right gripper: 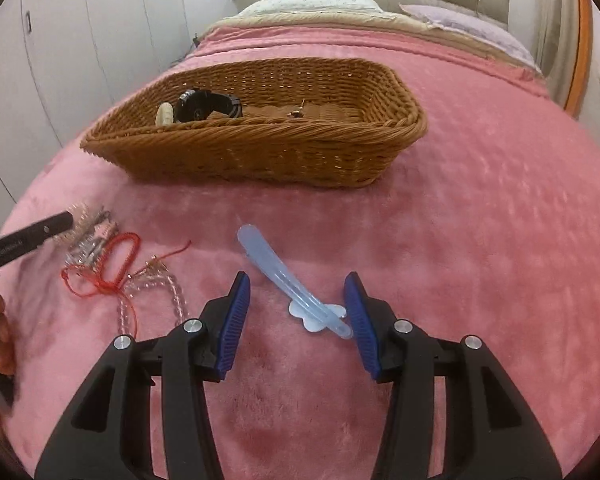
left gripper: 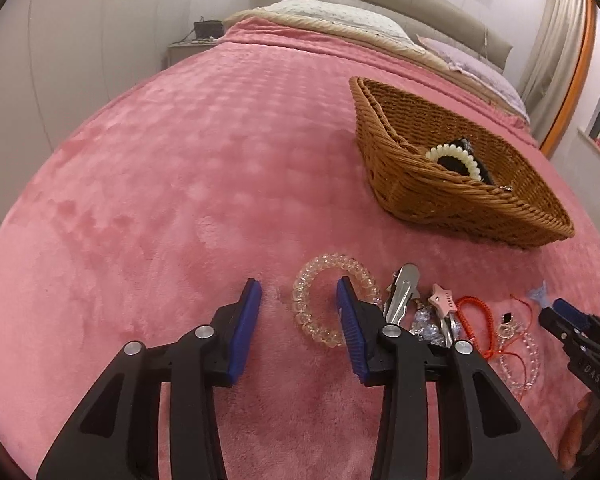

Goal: Organize jewelry
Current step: 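Grasp clear bead bracelet with left tool while right tool grasps blue hair clip, then carry bracelet and blue clip into the basket and open both tools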

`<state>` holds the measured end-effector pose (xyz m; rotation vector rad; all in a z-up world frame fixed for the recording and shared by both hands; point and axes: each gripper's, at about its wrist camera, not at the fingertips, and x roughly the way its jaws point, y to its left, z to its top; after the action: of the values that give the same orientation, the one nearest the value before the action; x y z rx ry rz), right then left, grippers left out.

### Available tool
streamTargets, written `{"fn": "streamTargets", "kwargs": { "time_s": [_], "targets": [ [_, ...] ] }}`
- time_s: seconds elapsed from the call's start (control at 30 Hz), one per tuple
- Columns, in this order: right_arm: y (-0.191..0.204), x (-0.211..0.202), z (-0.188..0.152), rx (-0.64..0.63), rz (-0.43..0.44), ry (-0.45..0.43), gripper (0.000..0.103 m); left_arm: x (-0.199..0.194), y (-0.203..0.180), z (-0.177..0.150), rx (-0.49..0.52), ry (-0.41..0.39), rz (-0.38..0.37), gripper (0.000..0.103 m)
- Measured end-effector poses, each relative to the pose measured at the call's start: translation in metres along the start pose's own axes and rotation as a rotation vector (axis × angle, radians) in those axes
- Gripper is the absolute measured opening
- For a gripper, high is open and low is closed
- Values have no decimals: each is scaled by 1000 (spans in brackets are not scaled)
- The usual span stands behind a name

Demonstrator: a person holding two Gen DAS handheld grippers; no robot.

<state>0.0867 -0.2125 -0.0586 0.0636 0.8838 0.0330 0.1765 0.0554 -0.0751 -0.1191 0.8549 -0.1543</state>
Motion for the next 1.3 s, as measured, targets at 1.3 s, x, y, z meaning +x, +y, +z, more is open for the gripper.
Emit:
{"fn": "streamTargets", "kwargs": {
  "time_s": [1.3],
  "targets": [
    [35,-39,-2,-81,0,-153,8,-25,-14,-7,51,-86,-46,7]
  ]
}}
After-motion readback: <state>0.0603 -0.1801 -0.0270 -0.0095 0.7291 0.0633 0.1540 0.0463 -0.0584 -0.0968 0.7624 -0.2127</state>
